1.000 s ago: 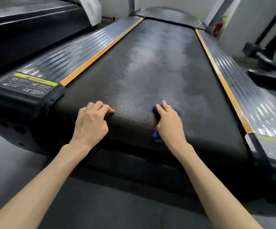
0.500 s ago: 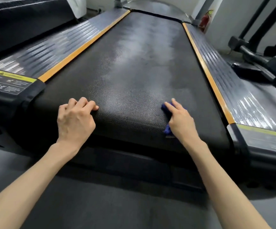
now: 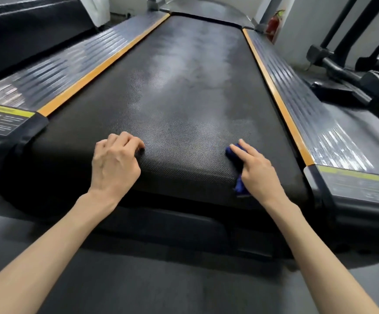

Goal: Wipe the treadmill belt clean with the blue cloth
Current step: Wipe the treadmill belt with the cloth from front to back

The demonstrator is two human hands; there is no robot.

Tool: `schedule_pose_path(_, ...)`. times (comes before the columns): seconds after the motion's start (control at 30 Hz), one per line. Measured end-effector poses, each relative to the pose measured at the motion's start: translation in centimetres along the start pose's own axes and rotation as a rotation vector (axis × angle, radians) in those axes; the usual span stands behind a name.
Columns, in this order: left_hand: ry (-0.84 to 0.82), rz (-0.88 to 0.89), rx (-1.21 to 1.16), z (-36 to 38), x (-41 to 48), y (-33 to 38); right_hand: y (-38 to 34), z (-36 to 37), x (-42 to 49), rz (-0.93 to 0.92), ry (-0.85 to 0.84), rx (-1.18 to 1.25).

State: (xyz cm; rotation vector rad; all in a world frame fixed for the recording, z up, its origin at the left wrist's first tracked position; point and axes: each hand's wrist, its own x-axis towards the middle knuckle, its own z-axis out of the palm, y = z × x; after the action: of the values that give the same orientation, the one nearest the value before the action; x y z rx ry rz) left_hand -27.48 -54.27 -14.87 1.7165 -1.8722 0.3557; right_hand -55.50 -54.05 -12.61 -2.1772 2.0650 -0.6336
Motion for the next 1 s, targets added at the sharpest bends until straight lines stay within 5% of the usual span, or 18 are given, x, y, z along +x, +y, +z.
schedule_pose_path(0.13,-0.096,0.24,-0.138,0.7,0.0,2.6,2.8,-1.9,1.7,0.341,0.025,-0.088)
schedule_pose_path(0.33,-0.045,0.12,-0.158,0.5,0.4,5.2,-0.4,-0.5,-2.2,-0.152,-0.055,-0.038)
schedule_pose_path(0.53,-0.041,0.063,-0.124,0.3,0.9,5.8,3.7,-2.1,-0.4,0.013,-0.003,-0.005)
schedule_pose_path(0.7,-0.025,0.062,-0.103,0.1,0.7,6.1,2.7,-1.7,-3.4,-0.283,-0.119,0.118)
schedule_pose_path(0.87,-0.049,0.045,-0.118,0.0,0.7,6.2,3.2,-2.5,2.5,0.154,-0.019,-0.026)
schedule_pose_path(1.0,-0.032,0.029,-0.128,-0.3,0.7,6.5,-2.2,-1.1,0.5,-0.149,-0.161,0.017)
